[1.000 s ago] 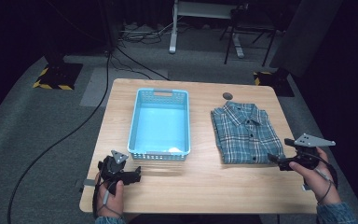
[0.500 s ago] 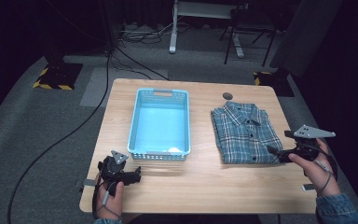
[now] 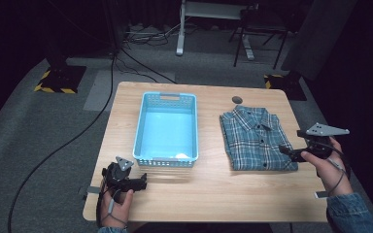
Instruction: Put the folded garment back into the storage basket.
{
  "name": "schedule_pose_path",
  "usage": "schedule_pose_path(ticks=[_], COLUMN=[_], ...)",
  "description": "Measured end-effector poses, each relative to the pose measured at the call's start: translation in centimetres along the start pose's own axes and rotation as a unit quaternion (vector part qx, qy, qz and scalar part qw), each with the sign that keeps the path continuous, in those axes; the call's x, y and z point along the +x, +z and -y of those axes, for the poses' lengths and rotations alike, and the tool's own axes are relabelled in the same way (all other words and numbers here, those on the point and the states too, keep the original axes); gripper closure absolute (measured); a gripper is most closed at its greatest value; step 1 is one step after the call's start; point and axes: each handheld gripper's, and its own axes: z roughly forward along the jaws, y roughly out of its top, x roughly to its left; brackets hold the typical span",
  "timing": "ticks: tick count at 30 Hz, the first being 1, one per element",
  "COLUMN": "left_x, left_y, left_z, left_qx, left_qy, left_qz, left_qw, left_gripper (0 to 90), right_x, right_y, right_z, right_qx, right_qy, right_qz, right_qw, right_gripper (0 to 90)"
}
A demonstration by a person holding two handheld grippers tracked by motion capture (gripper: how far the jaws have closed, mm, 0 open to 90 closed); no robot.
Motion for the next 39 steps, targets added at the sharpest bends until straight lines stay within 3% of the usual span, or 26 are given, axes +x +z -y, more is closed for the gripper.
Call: schedule_pose_path(ticks=[18, 36, 39], left_x=[0.0, 0.0, 0.0], left_y=[0.0, 0.0, 0.0], left_z=[0.0, 0.0, 0.0], left_qx=[0.0, 0.0, 0.0], left_qy=[0.0, 0.0, 0.0], left_qz=[0.0, 0.0, -0.001], left_qw=[1.0, 1.0, 1.0], left_gripper=[0.1, 0.1, 0.1], right_x=[-0.7, -1.0, -0.7], right_y=[1.6, 4.5, 5.1], right_z=[-1.6, -1.9, -2.0], right_qx=[-0.022, -0.019, -0.011], right_qy=[0.017, 0.007, -0.006], right_qz=[0.01, 0.0, 0.002], right_qw=[0.9996, 0.9998, 0.9999], right_gripper=[0.0, 0.0, 0.0])
